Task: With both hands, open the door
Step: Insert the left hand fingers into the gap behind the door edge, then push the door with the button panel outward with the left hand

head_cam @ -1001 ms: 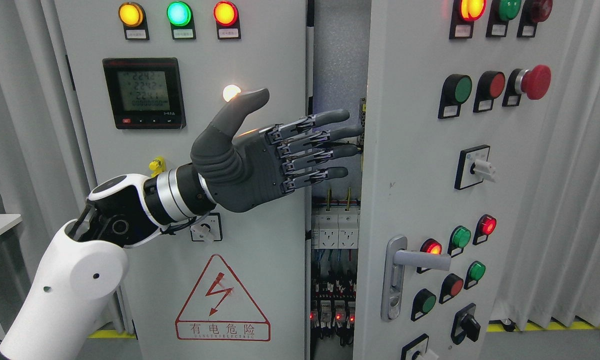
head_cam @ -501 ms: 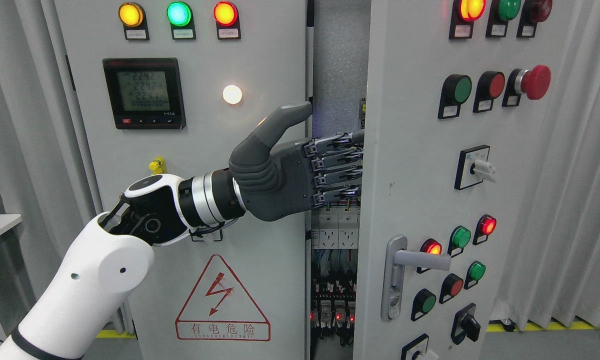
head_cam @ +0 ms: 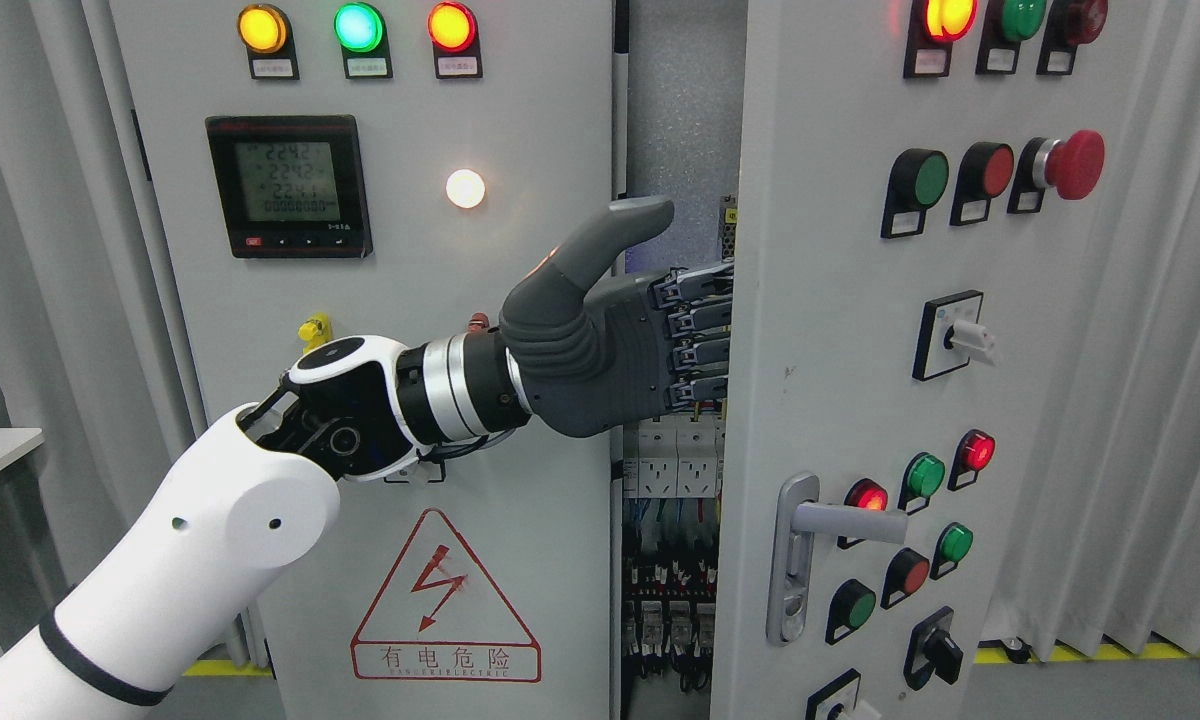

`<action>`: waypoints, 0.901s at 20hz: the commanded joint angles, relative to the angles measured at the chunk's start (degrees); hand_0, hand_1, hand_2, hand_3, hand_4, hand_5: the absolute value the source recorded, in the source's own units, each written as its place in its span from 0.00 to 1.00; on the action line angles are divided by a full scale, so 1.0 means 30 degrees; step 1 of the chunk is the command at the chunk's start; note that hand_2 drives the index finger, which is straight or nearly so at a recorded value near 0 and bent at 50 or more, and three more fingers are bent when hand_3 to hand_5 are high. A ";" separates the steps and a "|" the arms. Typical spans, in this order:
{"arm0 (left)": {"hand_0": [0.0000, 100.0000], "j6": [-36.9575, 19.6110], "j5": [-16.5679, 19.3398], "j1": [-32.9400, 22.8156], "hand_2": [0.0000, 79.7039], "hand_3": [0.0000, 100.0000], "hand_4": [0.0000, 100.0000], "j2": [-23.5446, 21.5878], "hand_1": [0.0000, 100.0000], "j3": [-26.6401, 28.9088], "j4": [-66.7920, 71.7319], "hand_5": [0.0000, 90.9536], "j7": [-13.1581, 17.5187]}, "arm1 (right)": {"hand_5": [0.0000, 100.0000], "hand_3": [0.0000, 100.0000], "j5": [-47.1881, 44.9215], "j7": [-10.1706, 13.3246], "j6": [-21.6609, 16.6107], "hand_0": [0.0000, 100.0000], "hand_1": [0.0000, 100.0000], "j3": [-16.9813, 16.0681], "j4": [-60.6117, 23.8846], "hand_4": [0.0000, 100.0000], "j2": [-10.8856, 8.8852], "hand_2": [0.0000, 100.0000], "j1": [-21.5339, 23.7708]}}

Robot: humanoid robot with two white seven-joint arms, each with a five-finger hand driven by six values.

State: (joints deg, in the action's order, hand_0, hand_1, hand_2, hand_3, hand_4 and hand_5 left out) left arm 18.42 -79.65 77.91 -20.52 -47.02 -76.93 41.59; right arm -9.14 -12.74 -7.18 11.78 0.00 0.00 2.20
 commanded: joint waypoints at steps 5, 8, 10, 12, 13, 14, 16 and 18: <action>0.30 -0.2475 -0.1954 0.2445 0.04 0.03 0.04 0.0014 0.00 -0.6030 0.0242 0.00 -0.0034 | 0.00 0.00 0.0000 -0.0003 -0.0008 0.22 0.00 0.0000 0.0440 0.00 -0.0059 0.00 -0.0002; 0.30 -0.3239 -0.2338 0.3090 0.03 0.03 0.04 0.0306 0.00 -0.7087 0.0271 0.00 -0.0034 | 0.00 0.00 0.0000 -0.0003 -0.0008 0.22 0.00 0.0000 0.0440 0.00 -0.0059 0.00 -0.0002; 0.30 -0.3620 -0.2426 0.3471 0.03 0.03 0.04 0.0540 0.00 -0.7731 0.0329 0.00 -0.0034 | 0.00 0.00 0.0000 -0.0003 -0.0008 0.22 0.00 0.0000 0.0440 0.00 -0.0059 0.00 -0.0002; 0.30 -0.3914 -0.2776 0.3823 0.03 0.03 0.04 0.0658 0.00 -0.8347 0.0359 0.00 -0.0034 | 0.00 0.00 0.0000 -0.0003 -0.0008 0.22 0.00 0.0000 0.0440 0.00 -0.0059 0.00 -0.0002; 0.30 -0.4089 -0.2952 0.4057 0.03 0.03 0.04 0.0775 0.00 -0.8698 0.0388 0.00 -0.0034 | 0.00 0.00 0.0000 -0.0003 -0.0008 0.22 0.00 0.0000 0.0469 0.00 -0.0059 0.00 -0.0002; 0.30 -0.4439 -0.3273 0.4320 0.03 0.03 0.04 0.0863 0.00 -0.9107 0.0417 0.00 -0.0034 | 0.00 0.00 0.0000 -0.0003 -0.0008 0.22 0.00 0.0000 0.0440 0.00 -0.0059 0.00 -0.0002; 0.30 -0.5142 -0.3888 0.4877 0.03 0.03 0.04 0.0980 0.00 -0.9869 0.0417 0.00 -0.0034 | 0.00 0.00 0.0000 -0.0003 -0.0008 0.22 0.00 0.0000 0.0469 0.00 -0.0059 0.00 -0.0002; 0.30 -0.5642 -0.4358 0.5405 0.03 0.03 0.04 0.1243 0.00 -1.0632 0.0417 0.00 -0.0063 | 0.00 0.00 0.0029 0.0026 0.0021 0.22 0.00 -0.0029 0.0498 0.00 -0.0088 0.00 -0.0002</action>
State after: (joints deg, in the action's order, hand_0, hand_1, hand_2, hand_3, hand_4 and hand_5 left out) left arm 3.56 -89.13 90.14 -19.01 -66.83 -76.09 41.45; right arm -9.13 -12.73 -7.18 11.77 0.00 0.00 2.20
